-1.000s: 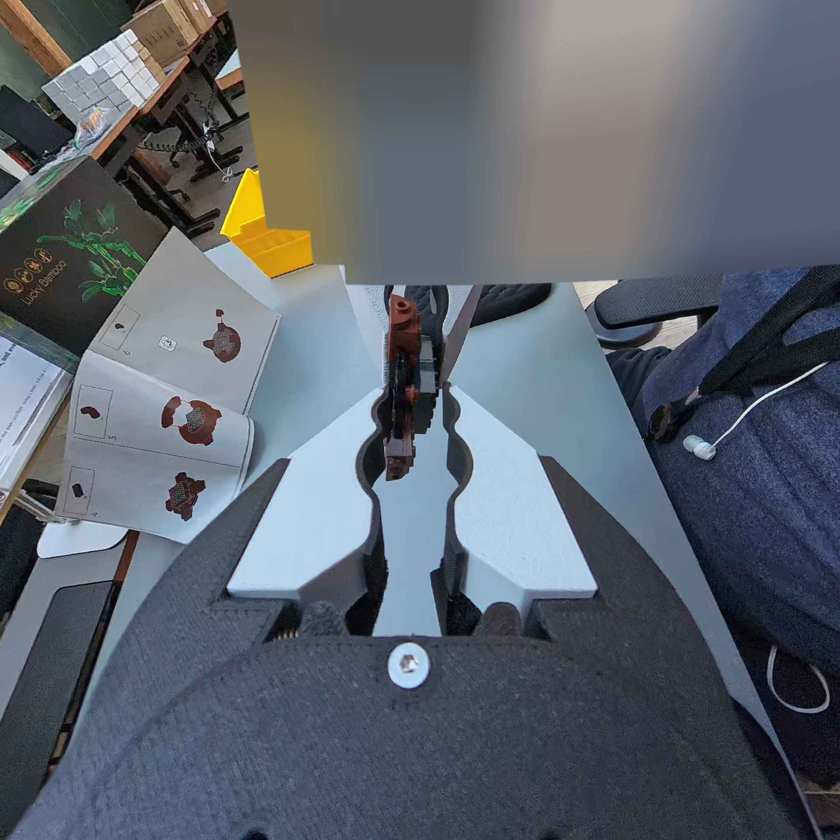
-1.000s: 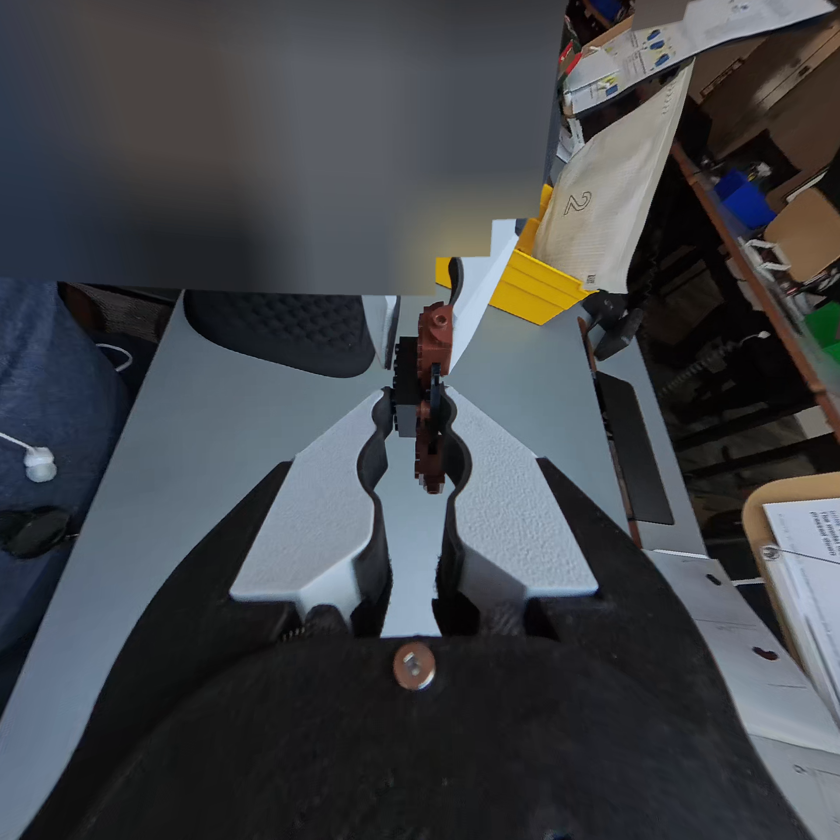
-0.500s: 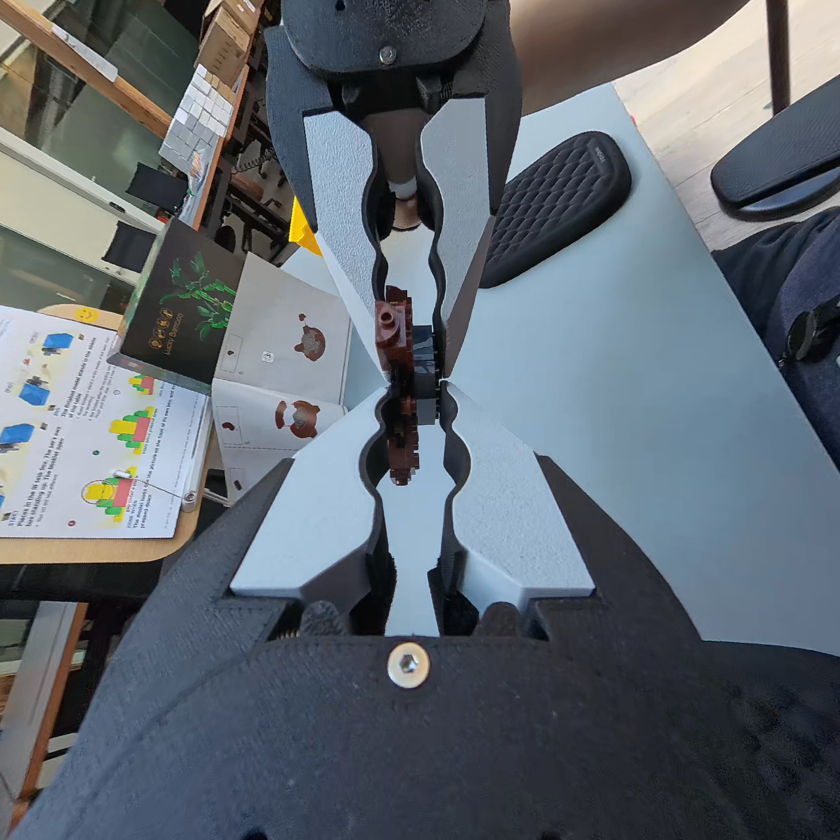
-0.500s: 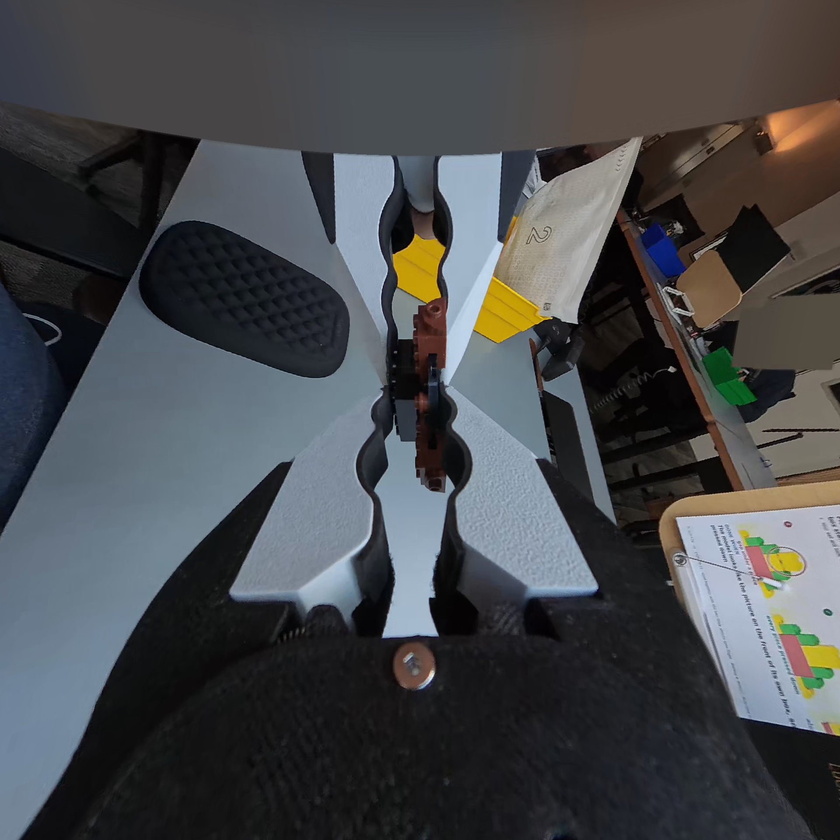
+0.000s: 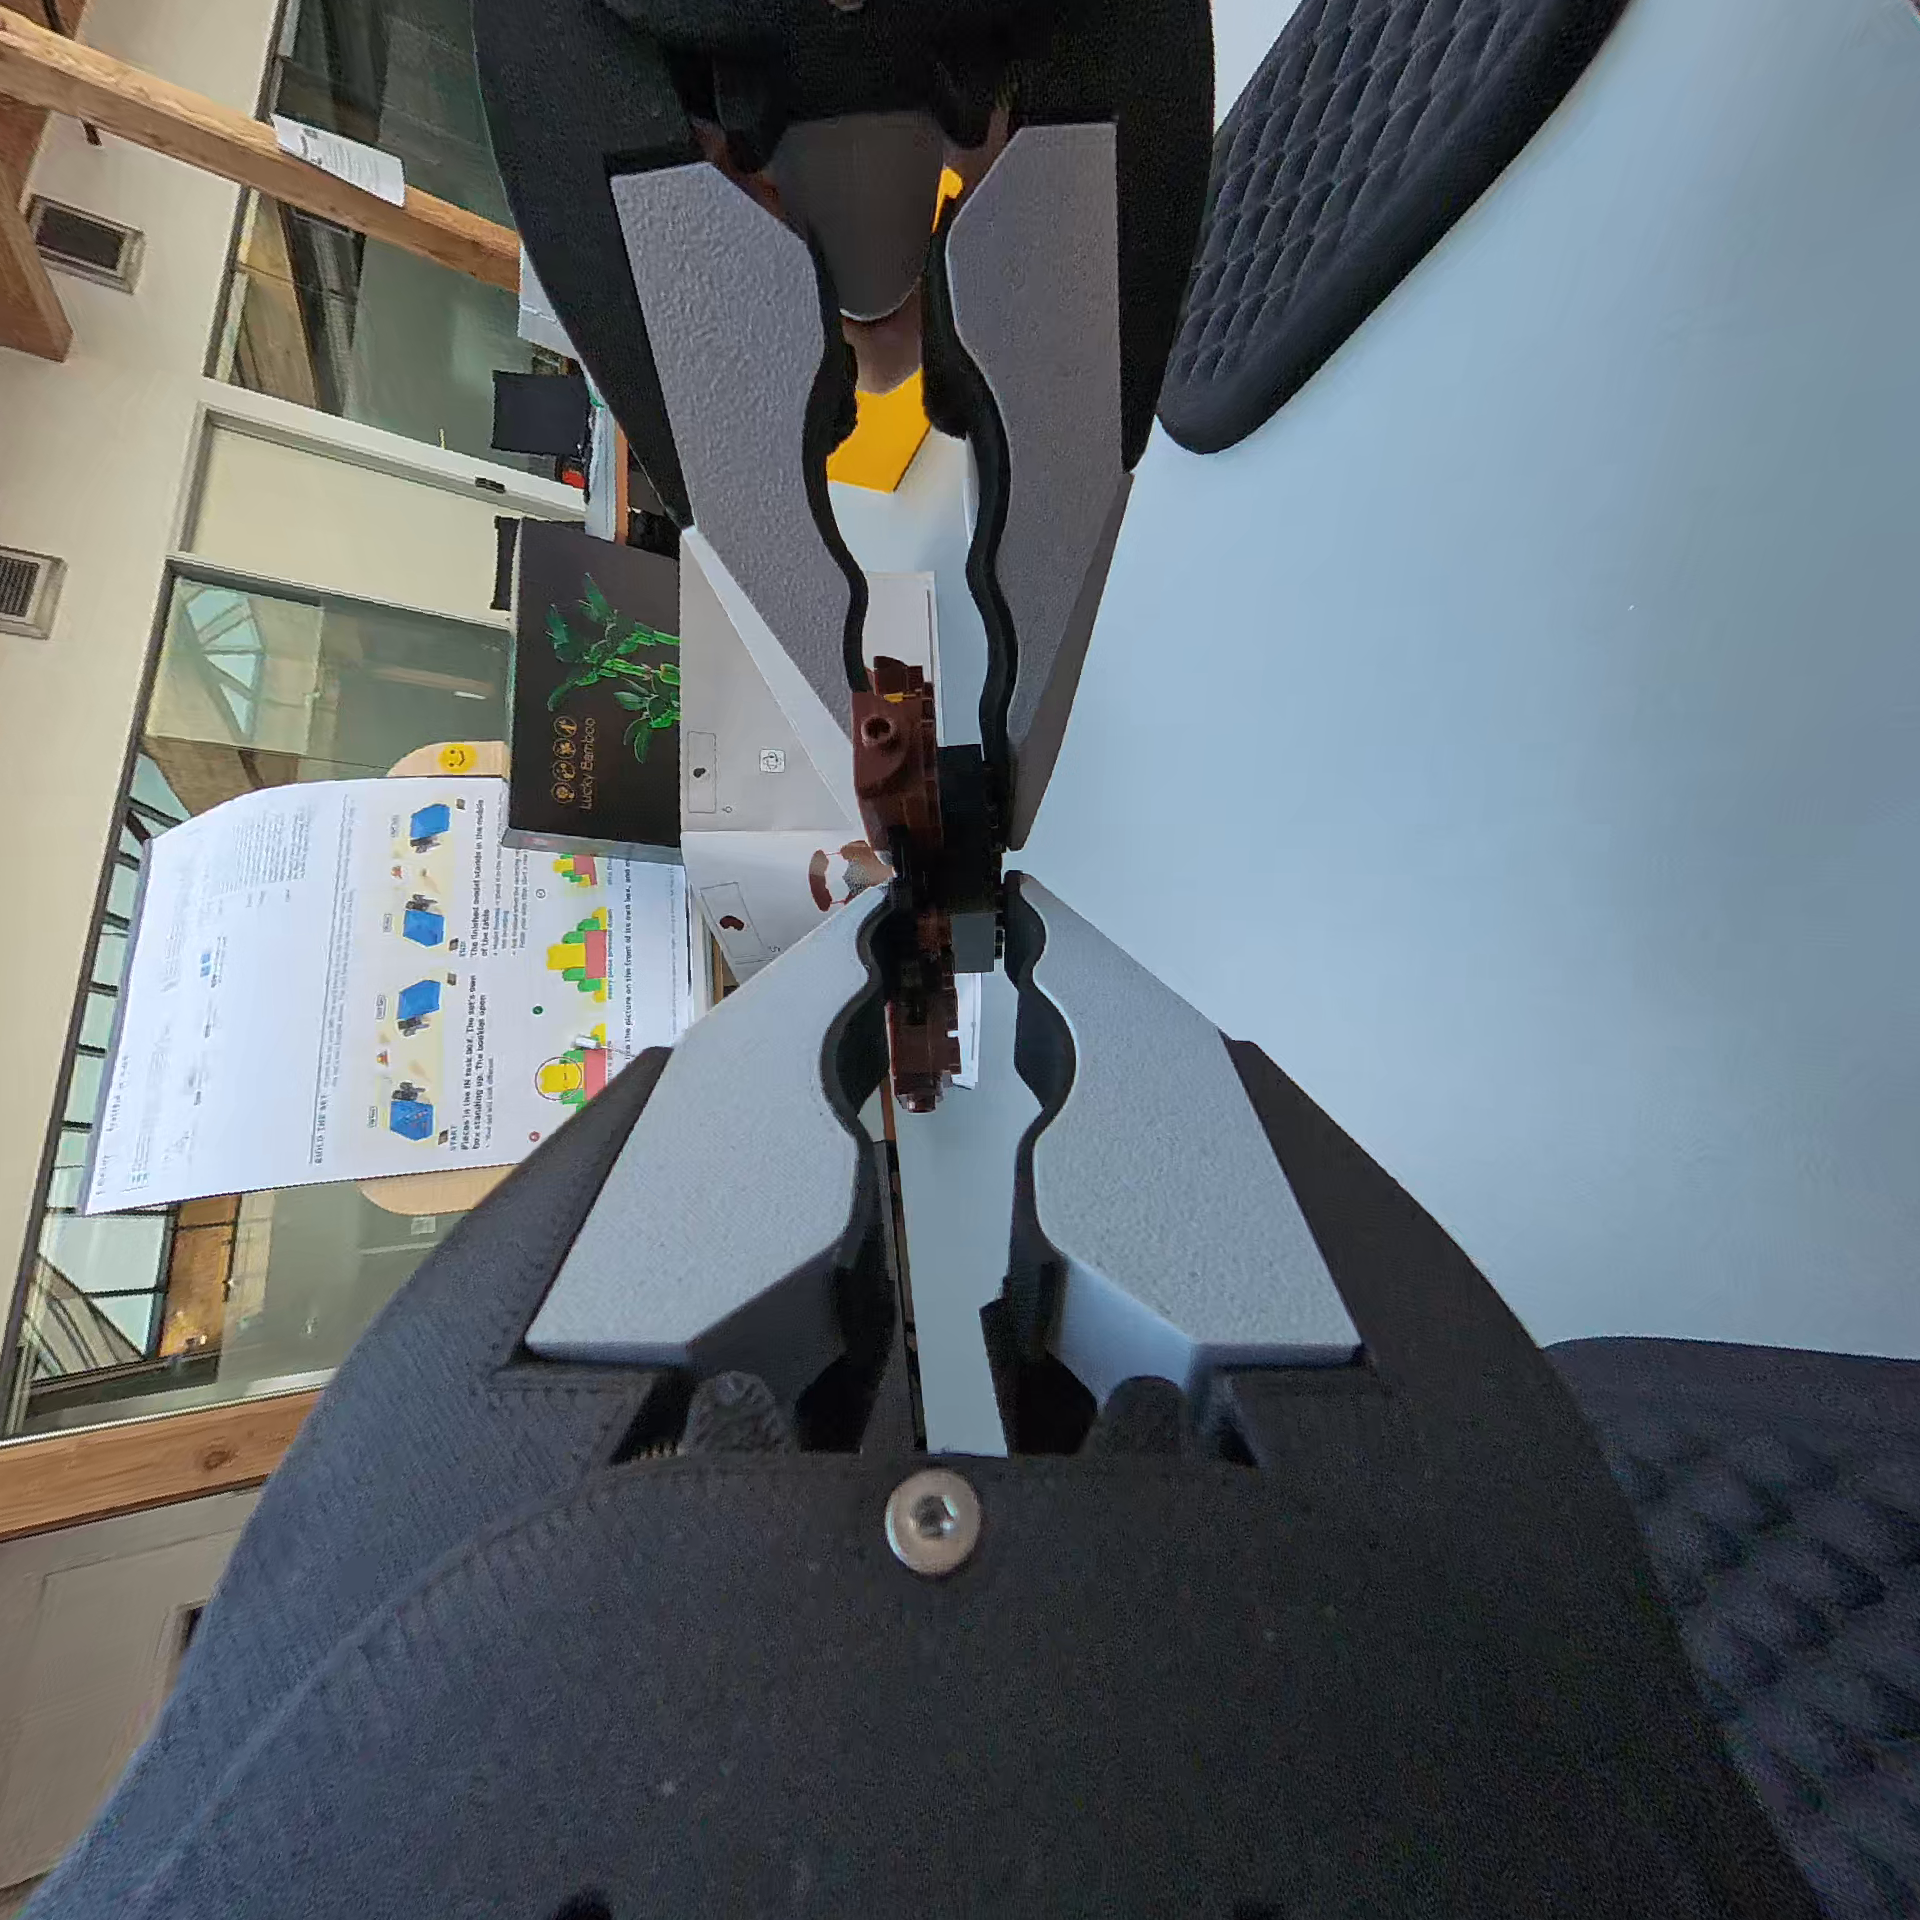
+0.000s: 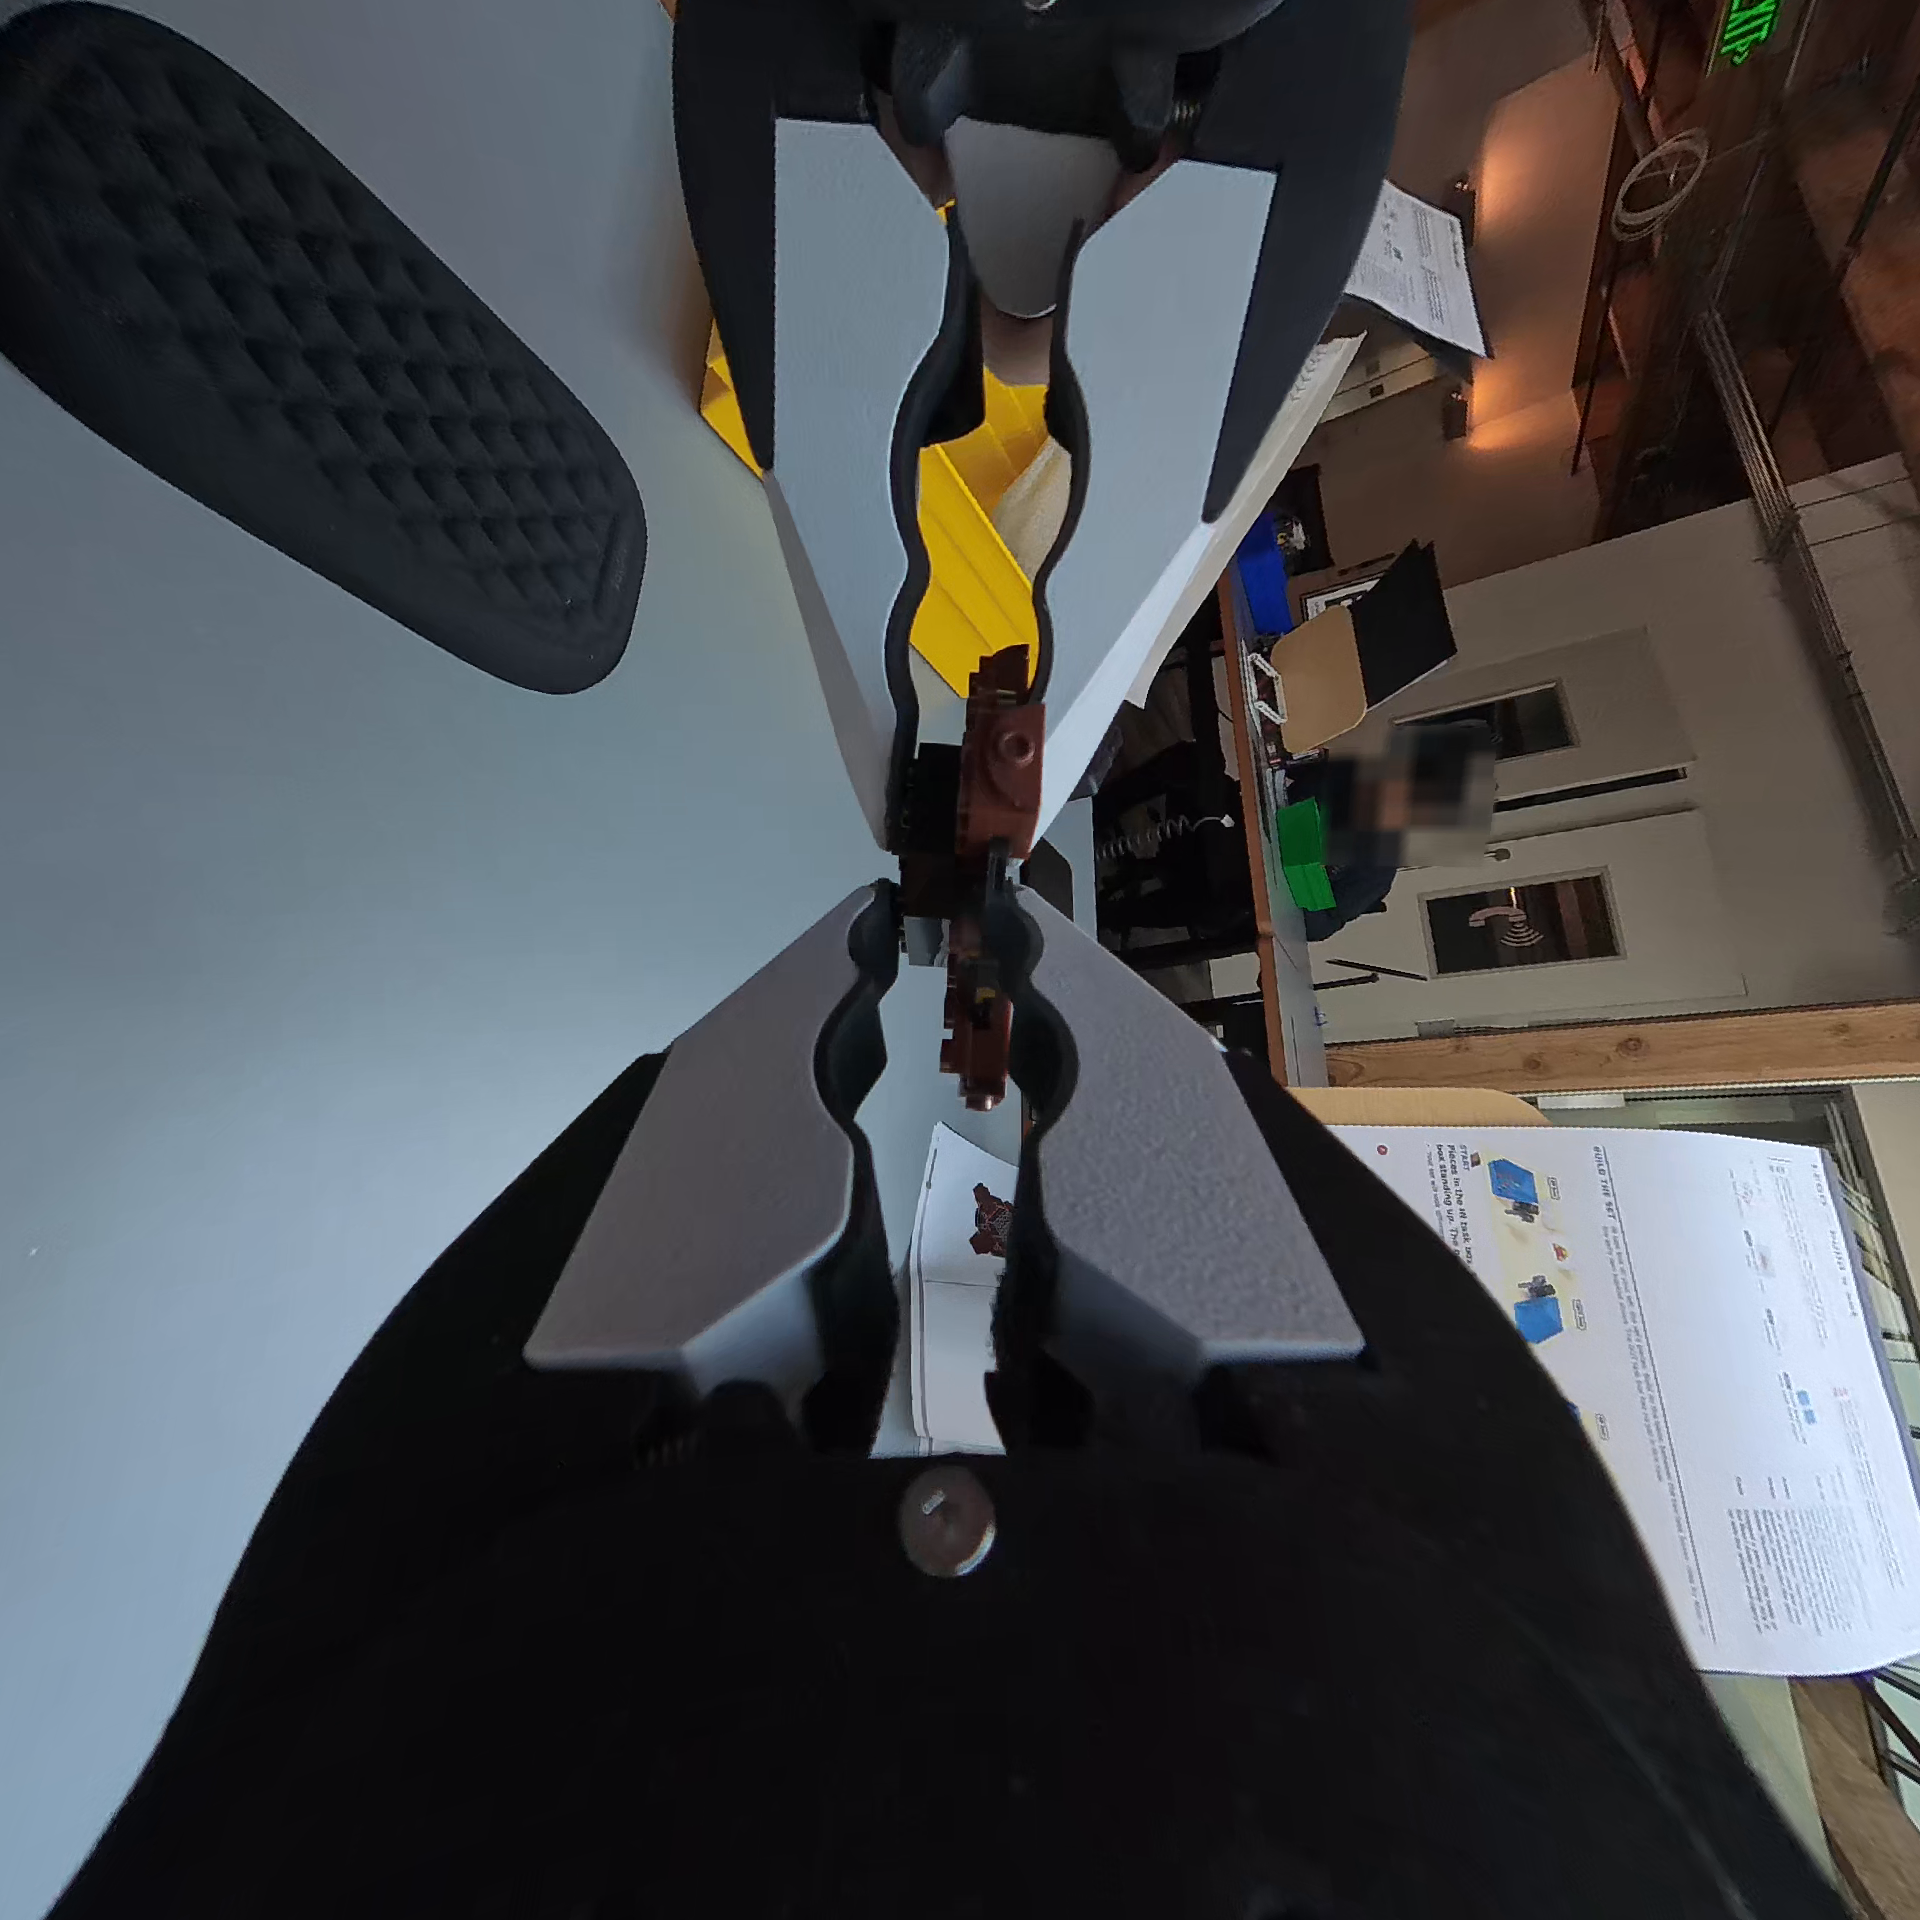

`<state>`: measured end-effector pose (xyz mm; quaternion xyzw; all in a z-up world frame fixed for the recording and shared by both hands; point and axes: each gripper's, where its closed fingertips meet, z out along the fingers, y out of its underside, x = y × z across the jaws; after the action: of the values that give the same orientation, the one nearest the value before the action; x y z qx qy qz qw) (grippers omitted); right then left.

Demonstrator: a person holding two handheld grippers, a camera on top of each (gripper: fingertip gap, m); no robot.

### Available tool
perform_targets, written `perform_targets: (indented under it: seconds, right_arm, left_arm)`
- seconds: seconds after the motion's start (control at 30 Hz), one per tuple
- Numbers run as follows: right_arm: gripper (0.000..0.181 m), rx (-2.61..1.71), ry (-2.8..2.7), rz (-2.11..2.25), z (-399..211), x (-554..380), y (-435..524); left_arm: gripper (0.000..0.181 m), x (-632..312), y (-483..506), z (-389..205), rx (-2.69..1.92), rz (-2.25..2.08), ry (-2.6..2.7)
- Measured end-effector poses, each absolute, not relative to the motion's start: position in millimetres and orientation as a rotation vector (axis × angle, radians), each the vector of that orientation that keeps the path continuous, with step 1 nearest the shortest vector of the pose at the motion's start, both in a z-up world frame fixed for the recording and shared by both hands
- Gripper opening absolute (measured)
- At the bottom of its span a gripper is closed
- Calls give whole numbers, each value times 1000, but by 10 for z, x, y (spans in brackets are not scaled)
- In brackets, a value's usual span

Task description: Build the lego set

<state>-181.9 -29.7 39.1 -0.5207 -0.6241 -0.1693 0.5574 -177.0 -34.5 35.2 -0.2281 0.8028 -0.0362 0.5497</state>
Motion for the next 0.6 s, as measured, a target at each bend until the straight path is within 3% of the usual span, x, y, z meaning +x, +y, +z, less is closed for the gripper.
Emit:
perform_targets:
  seconds: [0.07, 0.17, 0.33, 0.6]
  right_arm:
    - [17, -1249, -1460, -386, 405, -1814, -309]
    - [17, -1249, -1465, -423, 393, -1802, -307]
    - [17, -1240, -1431, -384, 435, -1788, -324]
    - [17, -1331, -1412, -116, 399, -1824, -375]
  left_arm:
    - [17, -1768, -352, 381, -563, -113, 1874]
    - [36, -1805, -298, 444, -608, -136, 1831]
    - [44, -1931, -235, 473, -718, -294, 1811]
    - [17, -1882, -299, 394, -616, -287, 1835]
